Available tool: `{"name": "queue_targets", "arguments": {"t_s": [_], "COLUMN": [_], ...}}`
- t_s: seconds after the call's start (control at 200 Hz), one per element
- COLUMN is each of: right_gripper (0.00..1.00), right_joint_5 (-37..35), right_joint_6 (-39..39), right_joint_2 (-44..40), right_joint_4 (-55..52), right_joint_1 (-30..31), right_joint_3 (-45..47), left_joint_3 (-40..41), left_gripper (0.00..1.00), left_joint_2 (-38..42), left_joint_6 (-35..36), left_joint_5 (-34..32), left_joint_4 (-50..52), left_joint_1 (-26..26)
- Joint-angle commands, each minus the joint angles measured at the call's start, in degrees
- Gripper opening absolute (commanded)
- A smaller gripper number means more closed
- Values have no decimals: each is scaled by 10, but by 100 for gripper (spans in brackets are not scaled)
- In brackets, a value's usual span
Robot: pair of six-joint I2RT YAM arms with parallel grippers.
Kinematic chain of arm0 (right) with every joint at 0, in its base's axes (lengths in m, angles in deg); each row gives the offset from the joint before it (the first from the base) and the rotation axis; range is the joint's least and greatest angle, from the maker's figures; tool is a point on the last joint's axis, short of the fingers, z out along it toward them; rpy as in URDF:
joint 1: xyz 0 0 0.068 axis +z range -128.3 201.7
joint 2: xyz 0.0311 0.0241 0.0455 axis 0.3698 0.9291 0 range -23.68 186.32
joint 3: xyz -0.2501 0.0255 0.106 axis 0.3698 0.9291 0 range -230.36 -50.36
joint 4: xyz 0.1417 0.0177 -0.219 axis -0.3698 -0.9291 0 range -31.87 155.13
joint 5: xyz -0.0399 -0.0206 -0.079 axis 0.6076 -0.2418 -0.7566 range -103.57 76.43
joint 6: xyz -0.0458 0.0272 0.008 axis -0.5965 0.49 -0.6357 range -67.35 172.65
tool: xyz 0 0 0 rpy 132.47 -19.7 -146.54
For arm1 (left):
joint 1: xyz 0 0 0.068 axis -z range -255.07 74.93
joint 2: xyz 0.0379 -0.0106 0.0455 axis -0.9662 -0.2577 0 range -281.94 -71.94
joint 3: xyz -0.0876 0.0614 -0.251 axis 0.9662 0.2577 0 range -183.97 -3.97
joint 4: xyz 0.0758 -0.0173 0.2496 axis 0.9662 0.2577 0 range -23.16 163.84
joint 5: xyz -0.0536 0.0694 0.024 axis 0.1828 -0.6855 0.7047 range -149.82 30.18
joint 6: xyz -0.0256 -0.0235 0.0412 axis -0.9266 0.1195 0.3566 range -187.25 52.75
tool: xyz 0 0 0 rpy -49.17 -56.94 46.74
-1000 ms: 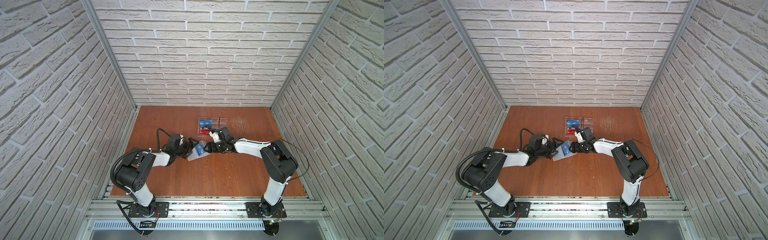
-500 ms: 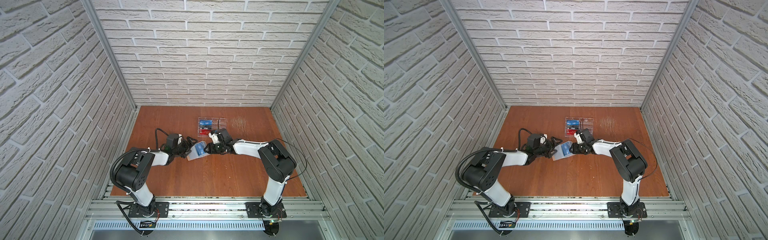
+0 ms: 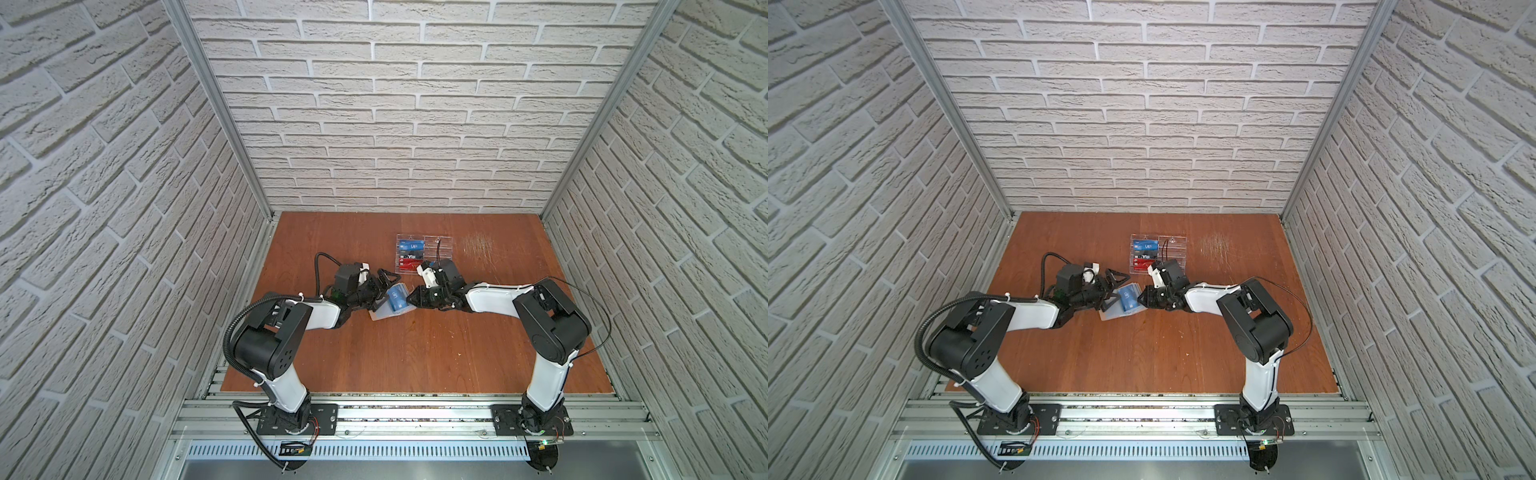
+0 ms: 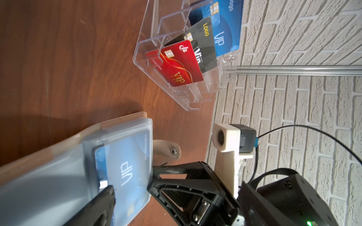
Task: Take the credit cards out of the card holder
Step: Take out the credit card from the card slot.
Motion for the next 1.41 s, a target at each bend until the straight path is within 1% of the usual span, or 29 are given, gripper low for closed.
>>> {"name": "queue_targets", "arguments": {"t_s": [0.0,0.34,0.465,0.675,0.82,1.4], "right_gripper": [21,18,18,16,16,14], "right_joint_5": [-1,5,6,9,9,15], "right_joint_6": [6,7,10,15,19,28], "right_joint_2": [22,32,34,36,31,37], "right_joint_4": [-17,-14,-10,-5,-2,12], "right_joint_1": [12,11,12,11,12,12], "right_joint_3": [18,21,24,26,32,40], "left_joint_3": [-5,8,14,14,16,9], "left_gripper": [98,98,98,98,98,98], "left_joint_2": [-19,-12,5,47,65,43], "left_joint_6": [-12,-2,16,68,86,82], "left_joint_5": [6,-4,-7,-24,-27,-24], "left_joint_4": [-50,-35,-5,85,117,69], "left_joint_1": [2,2,2,0,0,7]}}
